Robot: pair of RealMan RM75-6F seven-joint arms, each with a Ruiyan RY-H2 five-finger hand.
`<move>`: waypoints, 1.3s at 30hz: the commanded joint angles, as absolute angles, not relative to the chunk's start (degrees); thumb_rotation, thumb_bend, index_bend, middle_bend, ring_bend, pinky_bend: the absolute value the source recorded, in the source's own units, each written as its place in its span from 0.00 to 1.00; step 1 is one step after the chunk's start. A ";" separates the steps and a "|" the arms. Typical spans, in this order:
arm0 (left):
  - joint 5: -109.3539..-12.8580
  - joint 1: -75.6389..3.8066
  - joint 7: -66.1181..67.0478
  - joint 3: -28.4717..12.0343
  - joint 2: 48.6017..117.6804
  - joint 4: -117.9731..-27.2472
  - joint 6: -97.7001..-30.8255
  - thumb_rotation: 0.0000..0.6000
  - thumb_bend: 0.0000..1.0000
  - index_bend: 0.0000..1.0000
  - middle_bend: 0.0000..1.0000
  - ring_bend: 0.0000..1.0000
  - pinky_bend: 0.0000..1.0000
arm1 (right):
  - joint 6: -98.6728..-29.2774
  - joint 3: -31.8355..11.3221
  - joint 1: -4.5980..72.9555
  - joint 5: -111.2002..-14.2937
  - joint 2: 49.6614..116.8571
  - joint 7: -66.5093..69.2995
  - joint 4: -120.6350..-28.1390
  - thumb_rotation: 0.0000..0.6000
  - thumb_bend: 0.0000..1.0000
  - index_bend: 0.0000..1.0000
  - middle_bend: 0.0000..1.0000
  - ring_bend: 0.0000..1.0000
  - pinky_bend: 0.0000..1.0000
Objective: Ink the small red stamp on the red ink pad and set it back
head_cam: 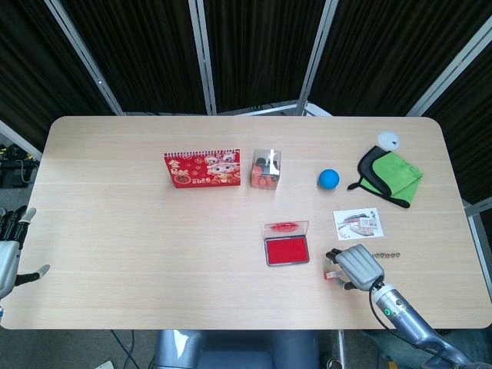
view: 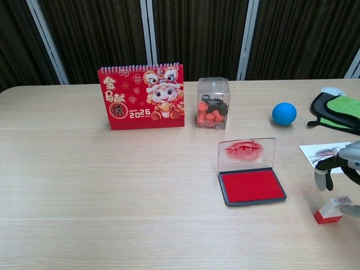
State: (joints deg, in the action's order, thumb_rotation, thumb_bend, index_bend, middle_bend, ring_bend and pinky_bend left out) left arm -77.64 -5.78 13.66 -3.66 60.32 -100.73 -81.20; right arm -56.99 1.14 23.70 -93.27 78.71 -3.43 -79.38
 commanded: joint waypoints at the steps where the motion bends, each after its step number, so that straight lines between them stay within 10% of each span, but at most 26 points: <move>1: -77.66 -5.77 13.73 -3.60 60.34 -100.74 -81.26 1.00 0.00 0.00 0.00 0.00 0.00 | -57.08 1.39 23.80 -93.12 79.07 -3.45 -78.95 1.00 0.24 0.42 0.45 0.73 1.00; 39: -77.57 -6.02 14.52 -3.21 60.82 -100.71 -81.41 1.00 0.00 0.00 0.00 0.00 0.00 | -59.23 -3.15 29.19 -90.46 80.06 1.65 -80.20 1.00 0.49 0.58 0.61 0.73 1.00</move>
State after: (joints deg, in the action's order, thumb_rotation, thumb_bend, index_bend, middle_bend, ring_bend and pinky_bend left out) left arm -77.57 -6.02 14.52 -3.20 60.81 -100.71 -81.41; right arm -59.96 -2.35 28.35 -91.08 79.54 1.86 -80.23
